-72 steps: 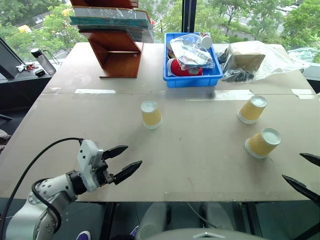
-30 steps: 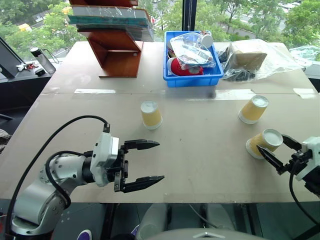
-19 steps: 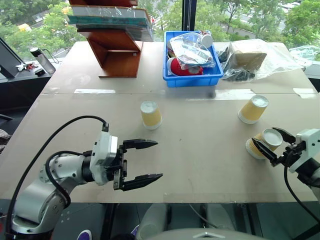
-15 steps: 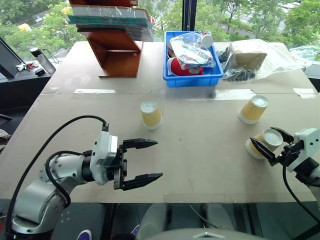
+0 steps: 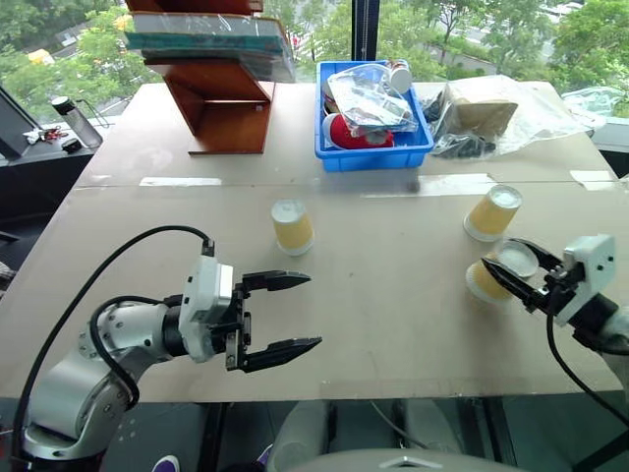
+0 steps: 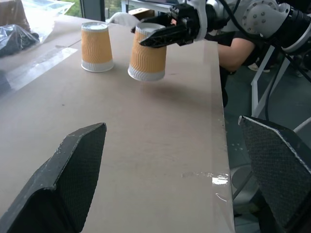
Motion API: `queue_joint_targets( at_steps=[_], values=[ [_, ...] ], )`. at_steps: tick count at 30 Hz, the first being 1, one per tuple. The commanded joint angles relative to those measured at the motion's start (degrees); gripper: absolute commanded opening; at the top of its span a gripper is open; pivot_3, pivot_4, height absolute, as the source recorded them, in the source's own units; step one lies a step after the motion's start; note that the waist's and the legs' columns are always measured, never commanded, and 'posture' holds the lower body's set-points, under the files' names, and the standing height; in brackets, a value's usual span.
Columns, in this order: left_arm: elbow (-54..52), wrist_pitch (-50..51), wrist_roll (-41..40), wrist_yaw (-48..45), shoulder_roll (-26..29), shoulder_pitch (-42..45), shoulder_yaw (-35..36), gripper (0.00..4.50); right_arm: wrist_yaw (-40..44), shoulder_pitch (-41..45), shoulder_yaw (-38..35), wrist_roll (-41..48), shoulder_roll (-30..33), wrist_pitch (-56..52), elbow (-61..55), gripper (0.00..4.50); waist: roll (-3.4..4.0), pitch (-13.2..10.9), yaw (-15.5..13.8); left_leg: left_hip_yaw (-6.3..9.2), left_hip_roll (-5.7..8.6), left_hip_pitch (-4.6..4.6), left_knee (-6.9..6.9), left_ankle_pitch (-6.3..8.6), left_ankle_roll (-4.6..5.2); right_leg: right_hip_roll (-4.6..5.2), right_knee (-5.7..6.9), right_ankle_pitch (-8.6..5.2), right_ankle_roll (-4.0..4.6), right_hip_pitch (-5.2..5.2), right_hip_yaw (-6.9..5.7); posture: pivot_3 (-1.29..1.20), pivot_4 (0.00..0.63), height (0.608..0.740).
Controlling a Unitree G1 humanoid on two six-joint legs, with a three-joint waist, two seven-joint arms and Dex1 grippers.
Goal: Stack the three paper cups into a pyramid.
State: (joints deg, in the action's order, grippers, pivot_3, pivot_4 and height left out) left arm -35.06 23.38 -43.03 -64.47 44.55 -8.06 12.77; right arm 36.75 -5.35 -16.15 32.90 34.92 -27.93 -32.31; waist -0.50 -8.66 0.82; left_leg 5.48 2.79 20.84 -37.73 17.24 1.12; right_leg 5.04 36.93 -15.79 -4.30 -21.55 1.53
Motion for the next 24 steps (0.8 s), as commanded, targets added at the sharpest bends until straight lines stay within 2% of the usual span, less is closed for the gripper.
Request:
queue_joint_targets(
  at_steps=[1,6,11,24],
  values=[
    [0.42,-1.09,0.26,-0.2,-0.27,-0.94,-0.27,4.5,-1.4,6.58,7.99,0.45,-0.18,-3.92,-4.13,2.32,-0.01,-0.01,0.2,0.0,0.0,0.02,0.0,0.0,0.0,-0.01,0.0,0.0,0.0,-0.03,0.0,0.0,0.15,0.74],
    [1.57,-2.23,1.16,-0.34,-0.32,-2.0,0.36,4.5,-2.54,17.07,16.6,-1.01,-2.15,-8.56,-0.76,2.32,-0.07,-0.04,-0.16,0.03,0.03,0.12,0.01,-0.01,-0.01,0.01,-0.02,0.0,0.0,-0.11,-0.03,0.0,0.15,0.74],
    [1.76,-3.19,1.47,0.29,-0.71,-3.58,1.3,4.5,-0.34,23.07,21.54,-2.78,-2.42,-9.51,3.02,2.32,-0.08,-0.05,-0.16,0.12,0.04,0.2,0.01,-0.01,-0.02,0.05,-0.11,0.0,0.0,-0.16,-0.11,0.0,0.15,0.74],
    [0.82,-6.33,3.35,1.67,-2.25,-8.13,1.32,4.5,5.25,29.52,29.42,-8.19,-4.61,-5.87,9.85,2.32,-0.07,-0.06,-0.12,0.14,0.05,0.27,0.08,-0.01,-0.03,0.07,-0.11,0.0,0.0,-0.3,-0.13,0.0,0.15,0.74]
  ],
)
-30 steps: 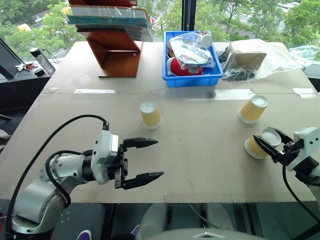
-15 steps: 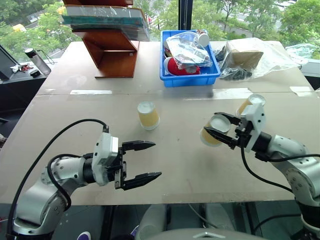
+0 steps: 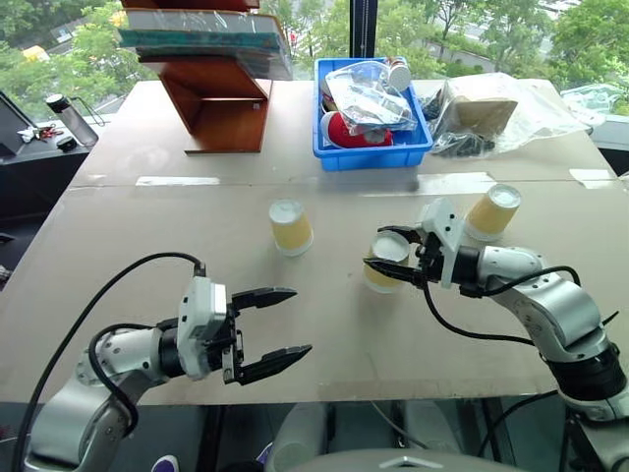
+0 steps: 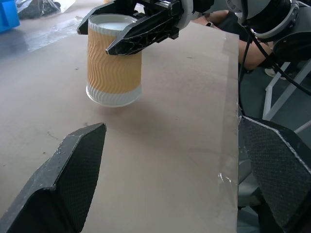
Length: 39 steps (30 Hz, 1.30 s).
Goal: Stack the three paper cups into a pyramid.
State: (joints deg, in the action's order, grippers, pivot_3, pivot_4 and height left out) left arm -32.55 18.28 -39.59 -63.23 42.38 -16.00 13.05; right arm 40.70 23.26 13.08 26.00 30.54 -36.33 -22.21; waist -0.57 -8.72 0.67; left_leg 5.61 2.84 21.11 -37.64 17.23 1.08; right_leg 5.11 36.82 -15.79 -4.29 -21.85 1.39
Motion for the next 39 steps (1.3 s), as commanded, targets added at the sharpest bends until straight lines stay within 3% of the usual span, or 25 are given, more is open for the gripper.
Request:
queue_joint_targets(
  at_steps=[1,18,20,23,28,34,39],
  values=[
    [-1.71,-1.29,-0.07,0.45,-0.08,-0.26,1.04,4.5,1.55,0.96,0.26,-1.54,-0.42,2.79,-0.03,2.32,0.0,0.0,0.07,0.0,0.0,0.0,0.0,0.0,0.0,0.0,0.0,0.0,0.0,0.0,0.01,0.0,0.15,0.74],
    [-3.96,1.22,-2.1,3.31,1.15,0.71,1.33,4.5,3.63,0.05,2.27,-4.87,-3.42,5.22,1.66,2.32,0.0,0.0,0.16,-0.01,0.0,0.03,0.03,0.0,0.0,0.0,0.01,0.0,0.0,-0.08,0.02,0.0,0.15,0.74],
    [-3.53,1.28,-2.21,3.21,1.14,0.92,1.28,4.5,4.16,-0.69,3.01,-6.76,-3.66,8.02,4.8,3.34,0.0,0.0,0.16,-0.01,0.0,0.03,0.03,0.0,0.0,0.0,0.01,0.0,0.0,-0.08,0.02,0.0,0.15,0.74],
    [-3.06,1.12,-2.19,3.14,0.94,0.88,1.44,4.5,5.14,-1.76,2.27,-7.86,-3.69,11.74,6.05,4.45,0.0,0.0,0.12,-0.02,0.01,0.03,0.03,0.0,-0.01,-0.01,0.01,0.0,0.0,-0.08,0.03,0.0,0.15,0.74],
    [-2.49,0.6,-2.23,2.78,0.57,0.75,1.52,4.5,5.77,-2.93,-2.58,-4.54,-3.0,12.36,2.14,4.48,0.01,0.0,0.17,-0.04,0.0,0.07,0.03,0.0,-0.01,0.0,0.02,0.0,0.0,-0.14,0.05,0.0,0.15,0.74],
    [-1.63,0.33,-2.66,2.15,0.34,2.24,1.42,4.5,1.44,-3.77,-18.44,9.05,1.17,1.64,-7.52,4.48,0.01,0.0,-0.03,0.02,0.01,0.21,0.03,0.0,-0.01,0.02,0.01,0.0,0.0,-0.2,0.01,0.0,0.15,0.74],
    [0.66,-0.4,-1.86,0.82,-0.1,4.07,0.37,4.5,-9.44,-2.19,-23.8,-1.49,3.61,4.15,2.73,4.48,-0.01,0.01,0.06,-0.03,0.03,0.2,0.03,0.0,-0.01,0.01,0.03,0.0,0.0,-0.2,0.02,0.0,0.15,0.74]
  ],
)
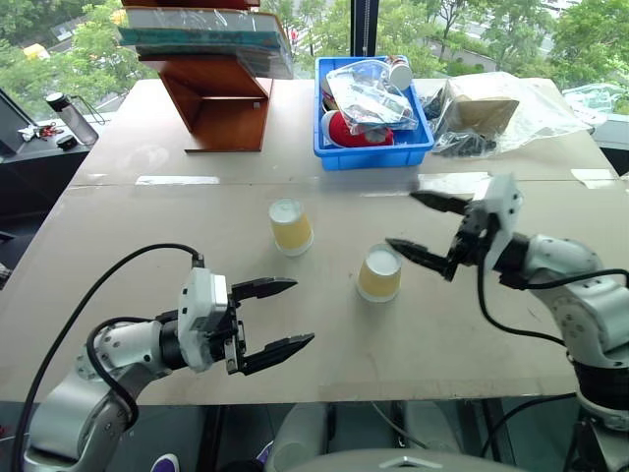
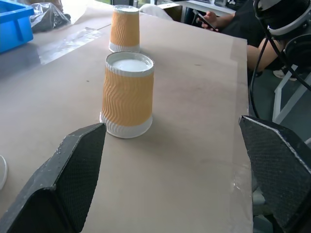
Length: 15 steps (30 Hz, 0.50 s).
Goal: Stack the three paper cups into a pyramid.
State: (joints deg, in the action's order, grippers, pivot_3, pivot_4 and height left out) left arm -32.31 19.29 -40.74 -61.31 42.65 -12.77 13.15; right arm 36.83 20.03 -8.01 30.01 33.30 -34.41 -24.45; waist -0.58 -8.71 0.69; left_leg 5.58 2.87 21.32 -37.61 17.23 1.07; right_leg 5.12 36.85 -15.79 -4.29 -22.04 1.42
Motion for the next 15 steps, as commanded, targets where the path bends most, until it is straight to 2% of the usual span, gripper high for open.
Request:
queue_joint_targets(
  at_steps=[1,5,15],
  values=[
    [0.63,-1.48,-0.62,-1.31,-0.41,1.08,0.15,4.5,-6.24,1.29,-2.81,-6.31,0.87,2.73,6.08,4.48,0.0,0.0,0.05,-0.03,0.0,0.0,0.0,0.0,0.0,0.0,0.0,0.0,0.0,0.0,0.01,0.0,0.15,0.74],
    [1.4,-1.68,-0.44,-2.01,-0.54,1.88,-0.16,4.5,-10.07,2.94,-3.43,-10.09,0.66,4.01,11.2,4.48,0.02,-0.01,0.36,-0.15,-0.01,0.05,0.11,-0.01,-0.01,-0.01,0.05,0.0,0.0,-0.17,0.12,0.0,0.15,0.74],
    [2.98,-2.99,0.56,-3.09,-1.0,2.08,-0.38,4.5,-16.9,6.14,-4.66,-11.01,-3.91,1.46,18.2,4.48,0.02,0.0,0.31,-0.22,-0.02,0.46,0.0,-0.02,-0.01,0.0,0.15,0.01,-0.01,-0.59,0.17,0.0,0.15,0.74]
  ],
)
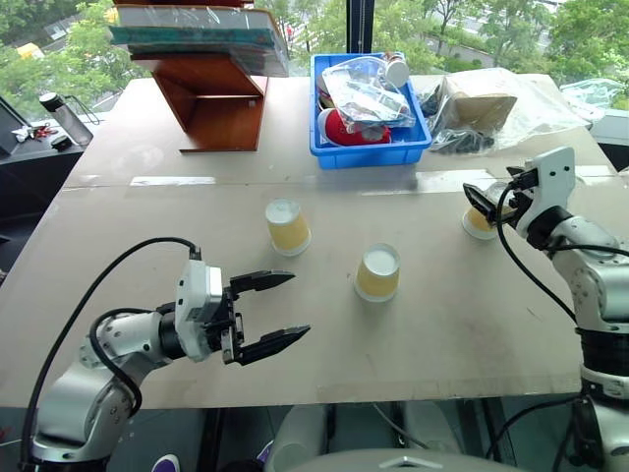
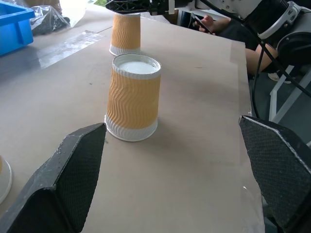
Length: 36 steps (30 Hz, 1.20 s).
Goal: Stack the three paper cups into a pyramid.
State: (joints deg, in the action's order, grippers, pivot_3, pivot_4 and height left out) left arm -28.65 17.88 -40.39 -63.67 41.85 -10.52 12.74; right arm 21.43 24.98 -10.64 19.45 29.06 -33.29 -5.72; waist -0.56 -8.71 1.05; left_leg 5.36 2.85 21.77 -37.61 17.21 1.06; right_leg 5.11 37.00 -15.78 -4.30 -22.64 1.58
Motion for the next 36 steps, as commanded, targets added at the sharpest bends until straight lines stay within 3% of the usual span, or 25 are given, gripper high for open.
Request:
queue_joint_targets(
  at_steps=[1,32,34,36],
  values=[
    [-0.68,-1.64,0.24,-0.76,-0.22,-0.27,0.1,4.5,-1.77,1.11,-2.09,-0.69,0.34,0.45,-0.34,4.48,0.0,0.0,-0.07,0.0,0.0,0.02,0.0,0.0,0.0,0.0,0.0,0.0,0.0,-0.02,0.0,0.0,0.15,0.74],
    [0.26,-6.21,-2.23,-1.6,-2.63,3.03,3.88,4.5,-3.52,-0.34,-3.65,-0.83,-1.79,1.47,3.16,4.48,0.01,0.01,0.09,-0.04,0.0,0.01,-0.13,0.0,0.0,-0.01,0.12,0.0,0.0,-0.01,0.01,0.0,0.15,0.74],
    [0.77,-6.85,-1.73,-1.98,-2.72,2.8,3.69,4.5,-3.63,-0.42,-3.73,-0.88,-1.83,1.61,3.1,4.09,0.01,0.01,0.09,-0.04,0.0,0.01,-0.14,0.0,0.0,-0.01,0.13,0.0,0.0,-0.01,0.01,0.0,0.15,0.74],
    [1.24,-7.48,-1.14,-2.49,-2.71,2.57,3.46,4.5,-3.76,-0.63,-3.82,-0.96,-1.83,1.87,2.74,4.09,0.01,0.01,0.09,-0.03,0.01,0.01,-0.16,0.0,0.0,-0.02,0.16,0.0,0.0,-0.01,0.01,0.0,0.15,0.74]
  ],
)
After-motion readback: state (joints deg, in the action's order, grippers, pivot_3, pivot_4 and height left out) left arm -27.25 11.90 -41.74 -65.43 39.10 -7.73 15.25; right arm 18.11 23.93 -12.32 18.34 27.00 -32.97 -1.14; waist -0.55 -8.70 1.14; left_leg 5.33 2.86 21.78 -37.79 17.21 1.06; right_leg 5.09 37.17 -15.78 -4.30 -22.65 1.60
